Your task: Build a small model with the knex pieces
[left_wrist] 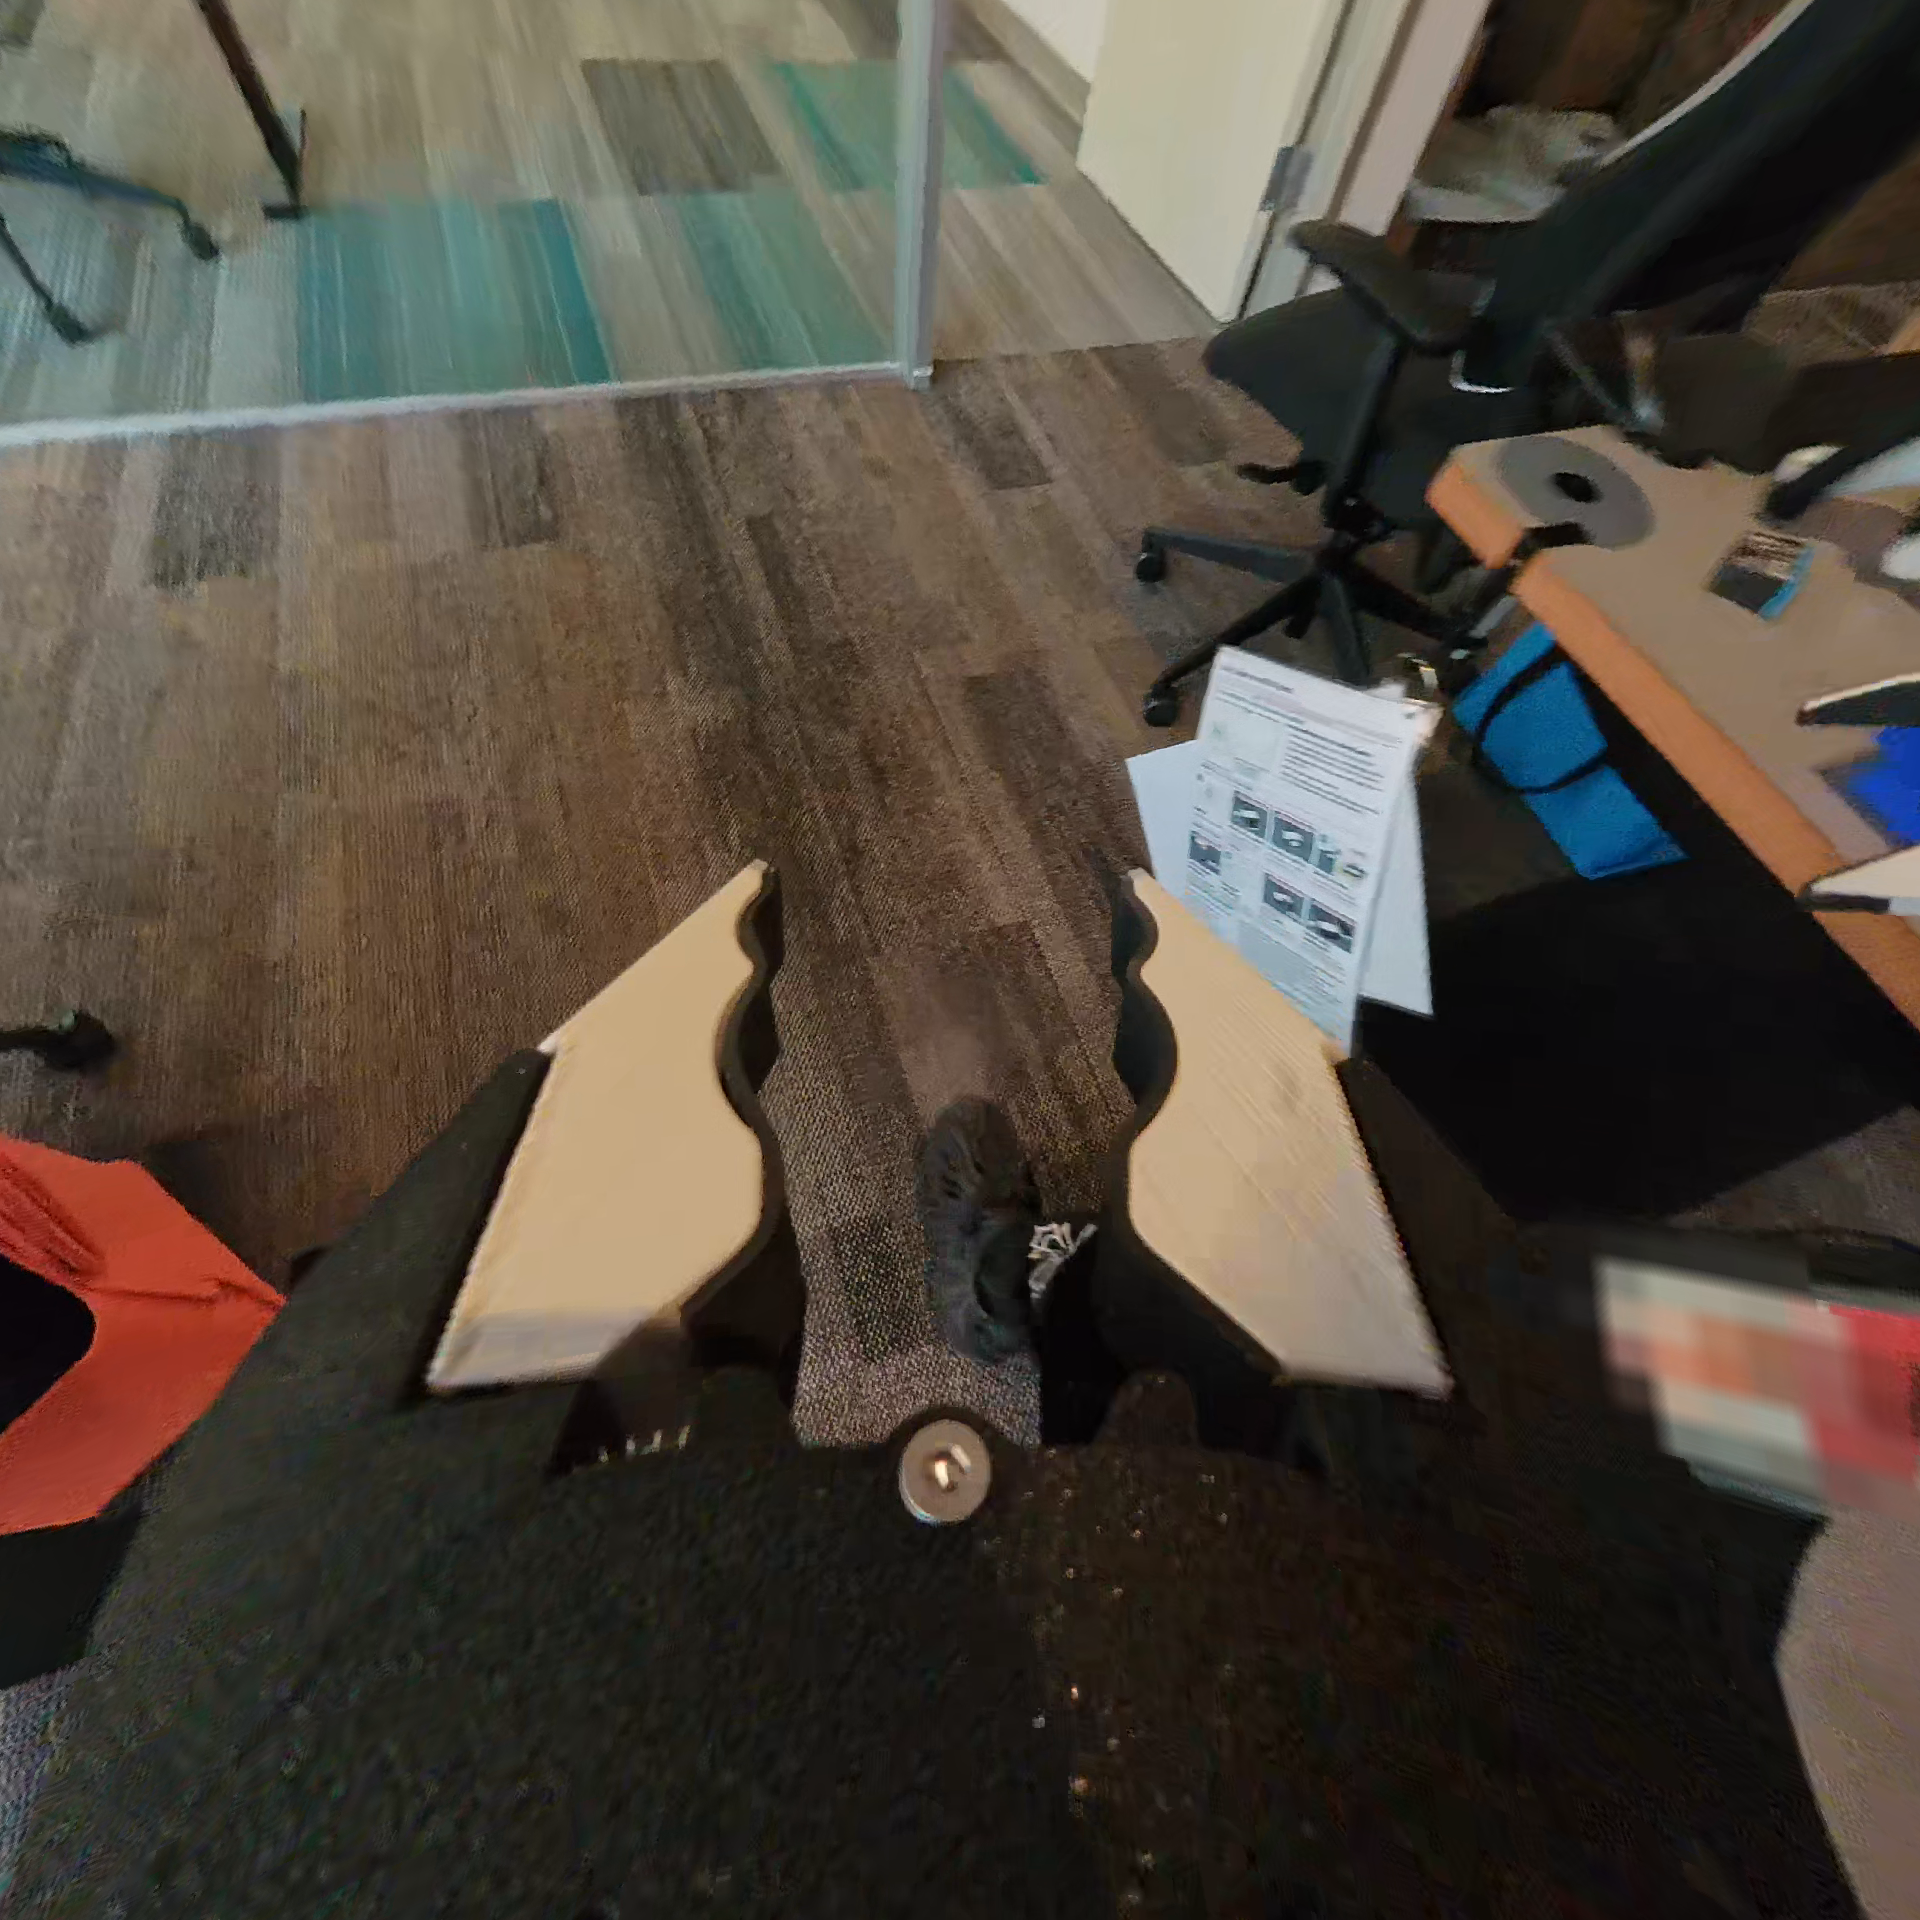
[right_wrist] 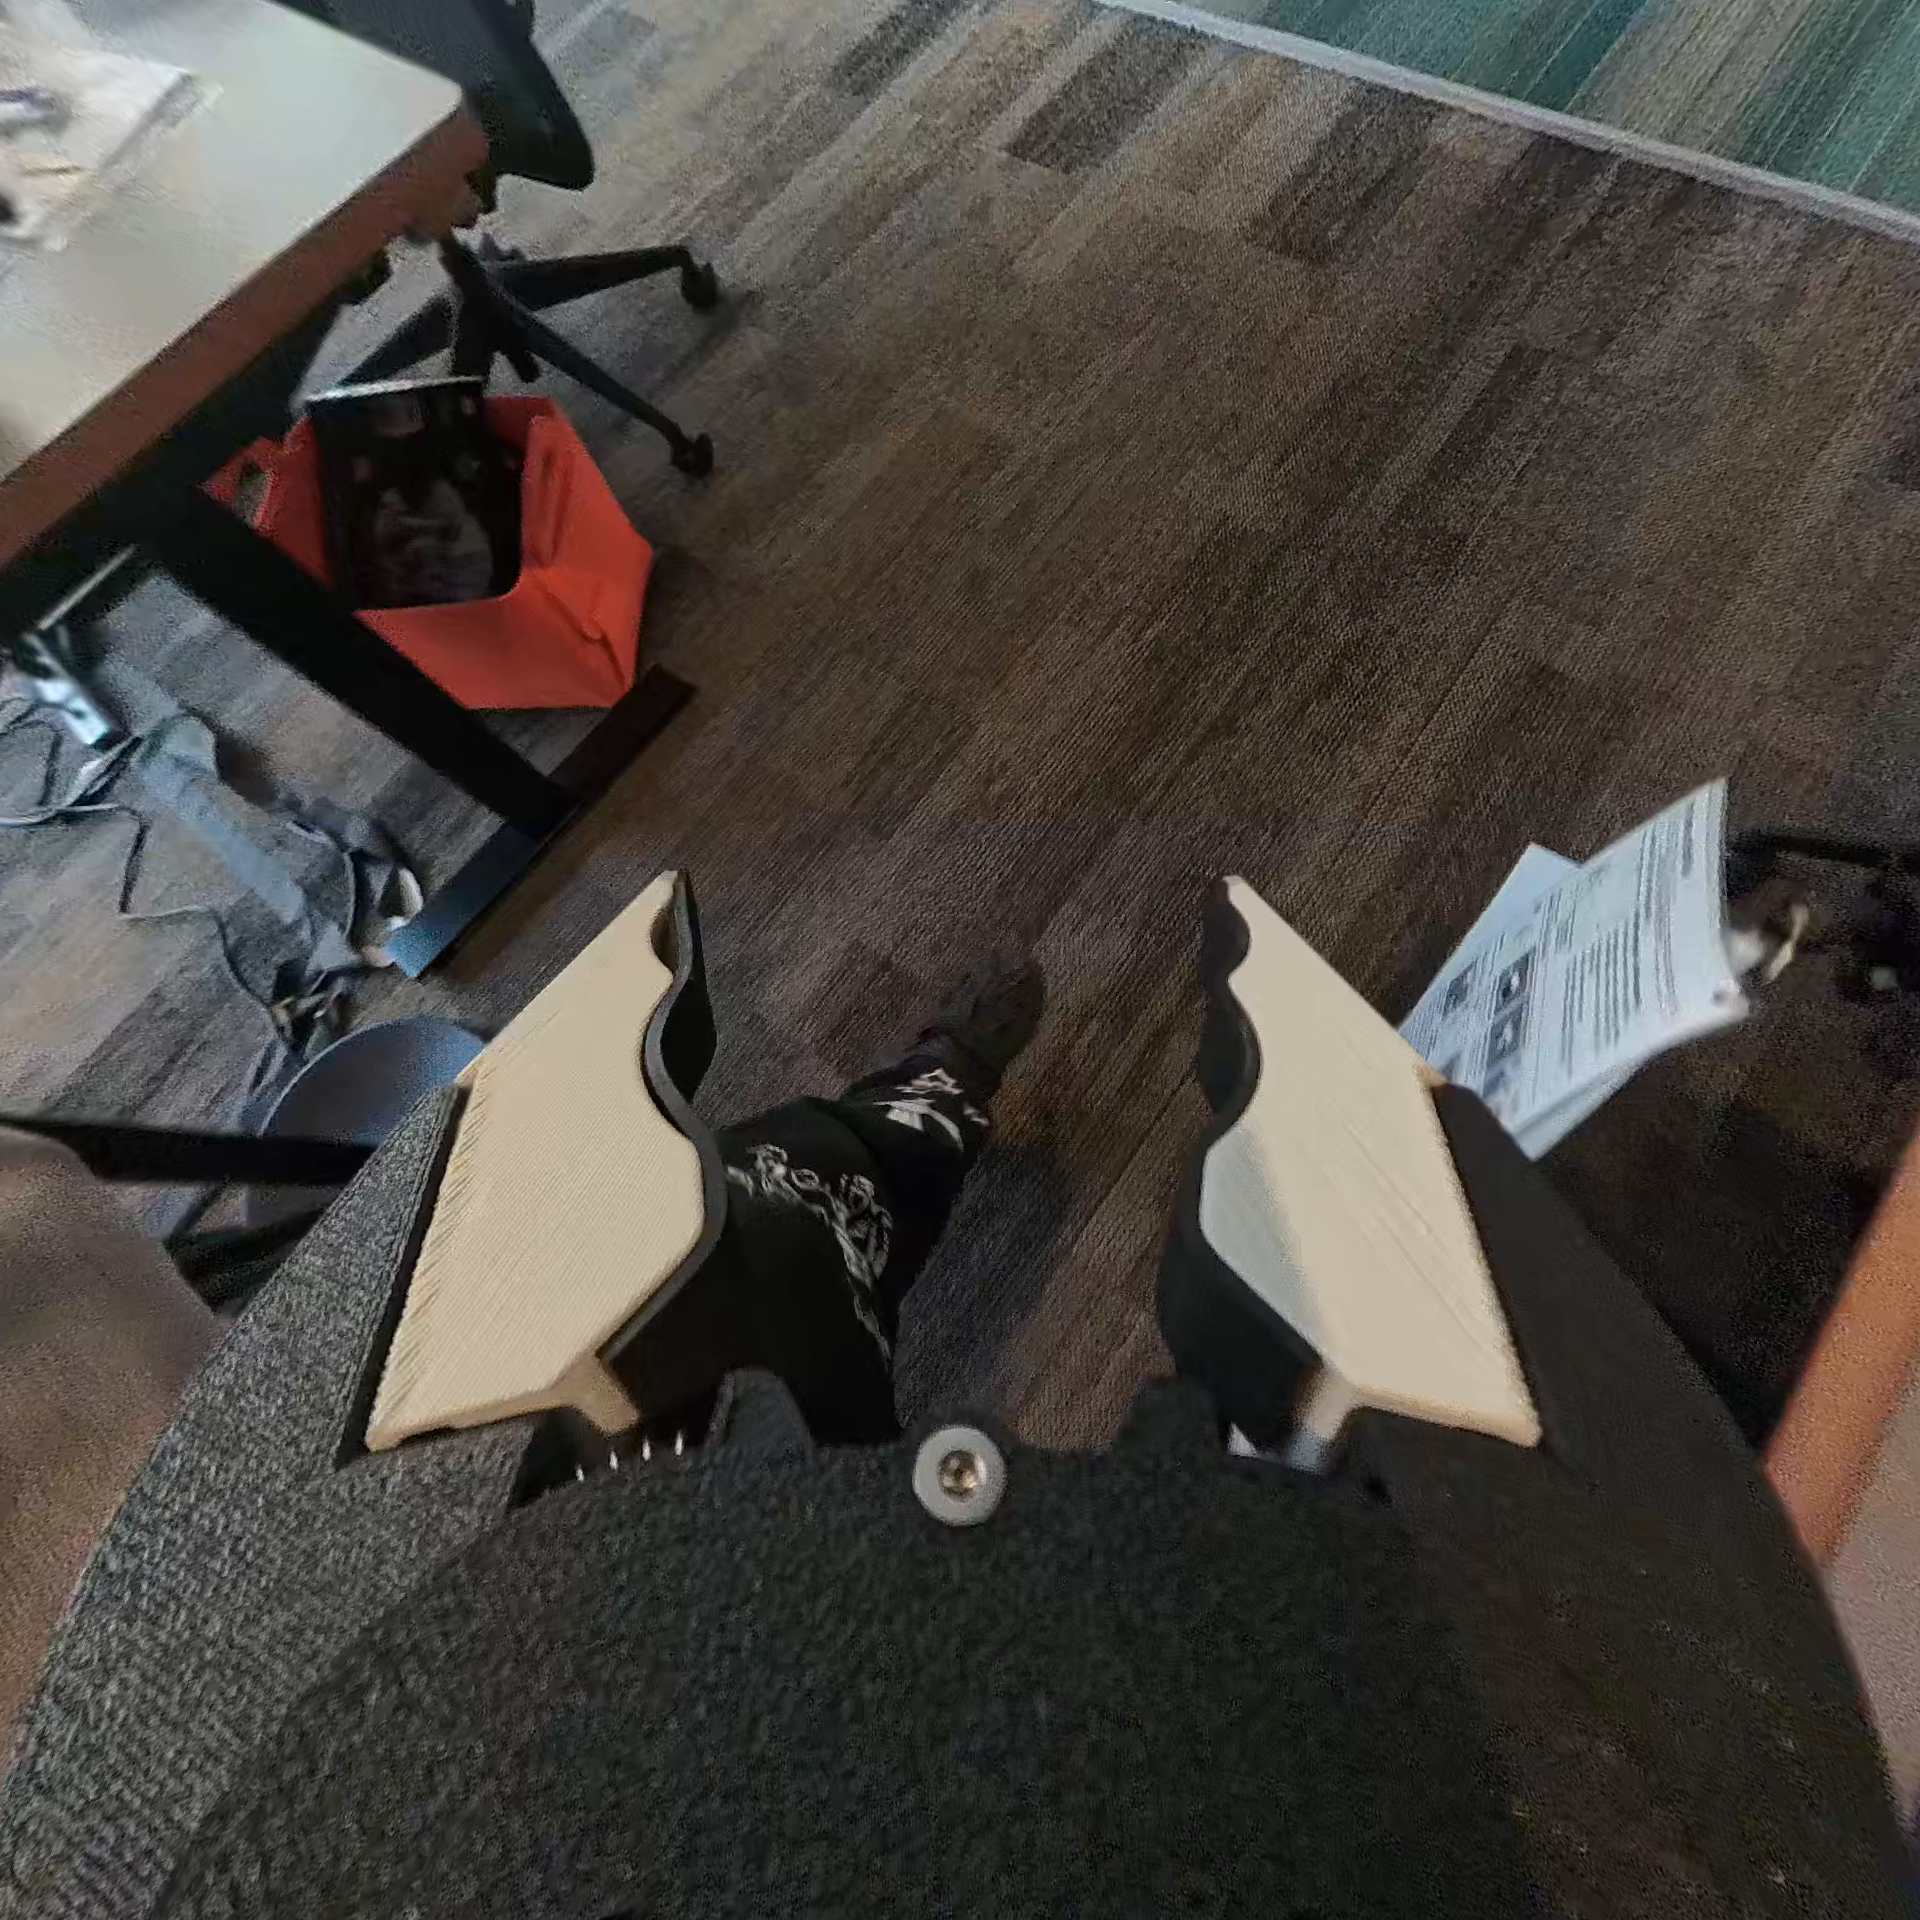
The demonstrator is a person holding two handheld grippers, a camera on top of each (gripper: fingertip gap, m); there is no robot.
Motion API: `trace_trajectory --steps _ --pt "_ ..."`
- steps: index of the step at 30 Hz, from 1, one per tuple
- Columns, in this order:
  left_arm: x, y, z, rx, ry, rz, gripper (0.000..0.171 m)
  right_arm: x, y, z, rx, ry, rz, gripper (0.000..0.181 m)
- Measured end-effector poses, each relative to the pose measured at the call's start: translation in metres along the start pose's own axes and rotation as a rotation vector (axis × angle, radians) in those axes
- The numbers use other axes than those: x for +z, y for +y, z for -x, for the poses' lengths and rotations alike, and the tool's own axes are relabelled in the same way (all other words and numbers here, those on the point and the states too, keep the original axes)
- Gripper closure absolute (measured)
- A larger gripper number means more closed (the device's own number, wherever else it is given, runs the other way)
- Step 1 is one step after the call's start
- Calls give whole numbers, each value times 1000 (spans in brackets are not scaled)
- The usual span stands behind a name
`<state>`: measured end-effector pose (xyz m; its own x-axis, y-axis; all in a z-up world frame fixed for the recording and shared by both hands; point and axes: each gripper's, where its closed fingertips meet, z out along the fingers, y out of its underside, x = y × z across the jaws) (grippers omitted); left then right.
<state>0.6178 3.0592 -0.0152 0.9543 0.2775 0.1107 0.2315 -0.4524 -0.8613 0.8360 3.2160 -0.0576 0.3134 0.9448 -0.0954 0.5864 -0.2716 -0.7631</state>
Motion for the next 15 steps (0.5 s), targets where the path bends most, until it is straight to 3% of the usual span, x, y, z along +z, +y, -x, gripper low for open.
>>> trace_trajectory --steps 4,10,15 --pt "67 -22 99 -84 -97 110 109 115 -76 -58 -36 -7 38 84" --pt "158 -142 253 -106 -225 65 106 270 -252 -115 -117 -79 -35 84" --pt "282 -216 353 -89 -206 61 106 378 -346 -182 -83 -14 -58 84"
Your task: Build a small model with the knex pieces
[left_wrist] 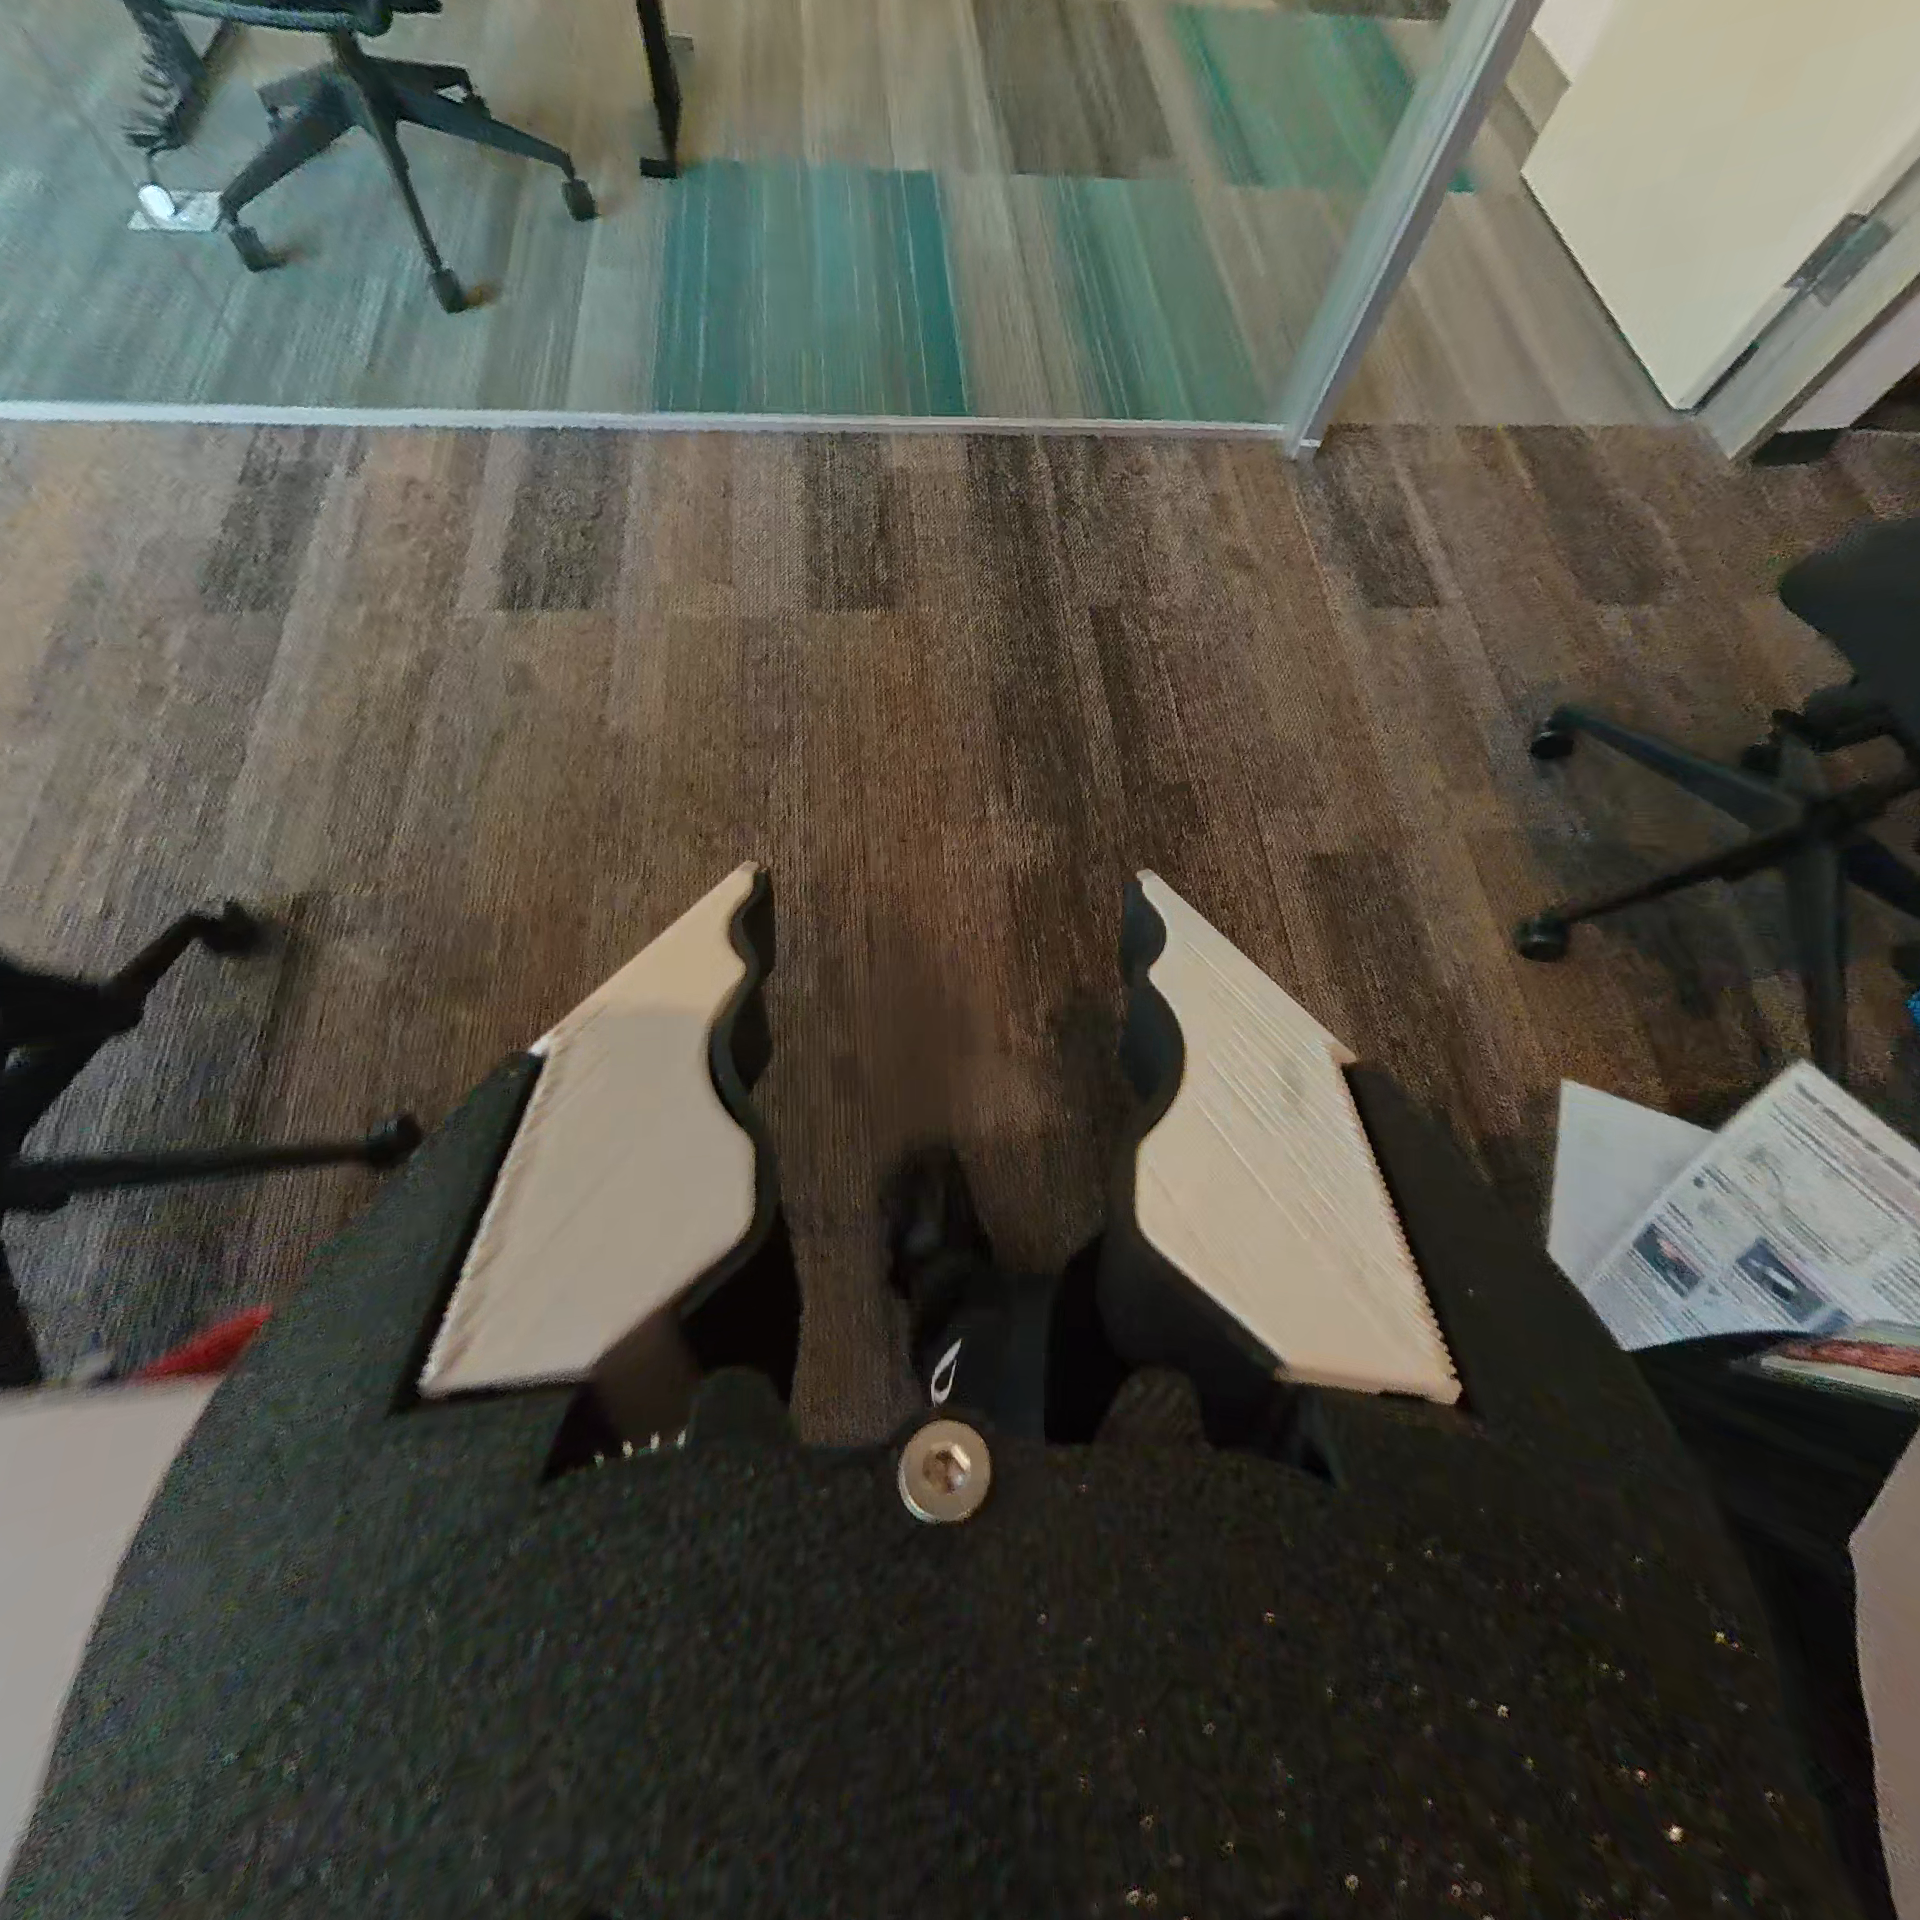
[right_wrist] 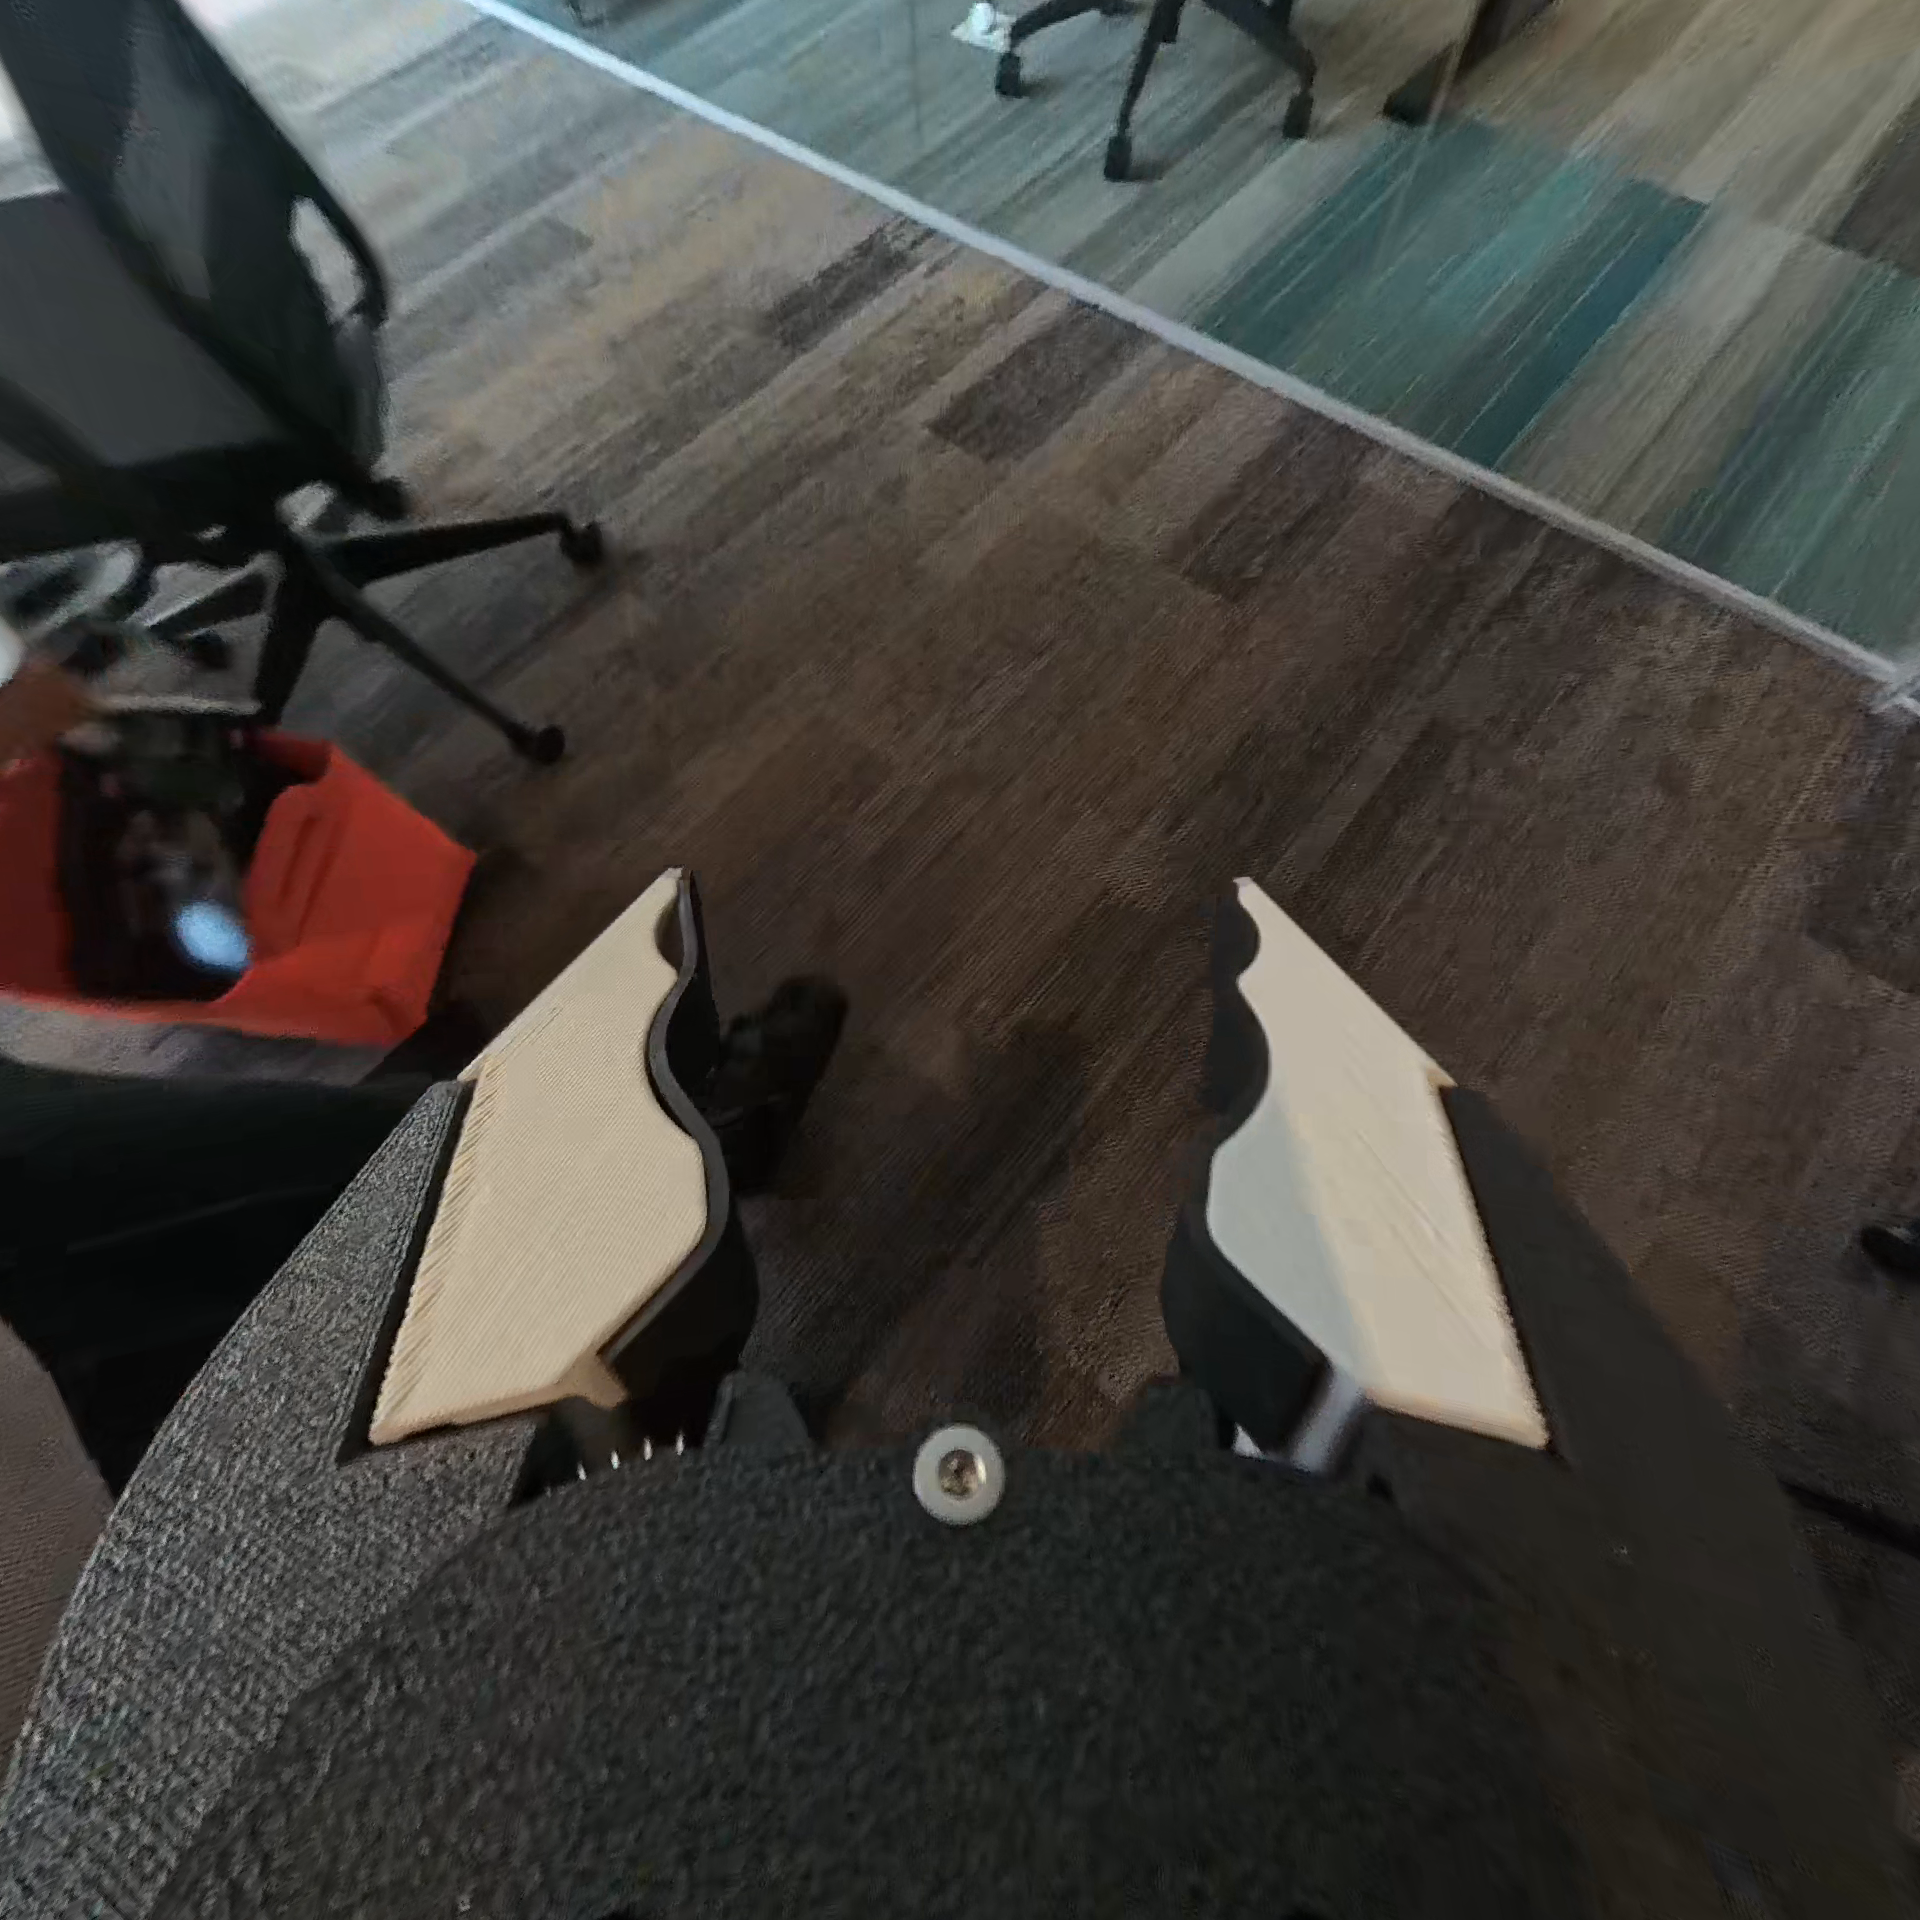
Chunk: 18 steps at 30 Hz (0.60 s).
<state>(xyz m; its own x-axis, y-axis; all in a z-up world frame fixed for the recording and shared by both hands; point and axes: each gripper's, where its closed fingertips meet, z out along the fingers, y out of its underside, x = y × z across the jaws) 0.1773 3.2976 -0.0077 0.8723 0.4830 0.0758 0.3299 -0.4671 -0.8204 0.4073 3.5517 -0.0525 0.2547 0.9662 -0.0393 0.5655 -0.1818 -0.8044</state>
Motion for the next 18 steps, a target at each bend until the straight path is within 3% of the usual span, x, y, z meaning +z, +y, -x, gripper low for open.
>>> trace_trajectory --steps 4,7,11,13,15,18 --pt "153 -83 16 152 163 24 106 67 -26 -90 118 175 38 84" --pt "268 -180 -9 356 367 14 107 87 -49 -152 253 330 59 83" --pt "402 -314 -82 654 657 -37 107 98 -66 -222 399 516 82 83" --pt "460 -366 -125 776 778 -69 107 104 -67 -257 480 620 69 83" --pt "516 -404 -170 874 874 -84 107 115 -60 -292 578 722 50 83" --pt "589 -438 -242 942 995 -82 107 140 -45 -341 733 855 20 83"
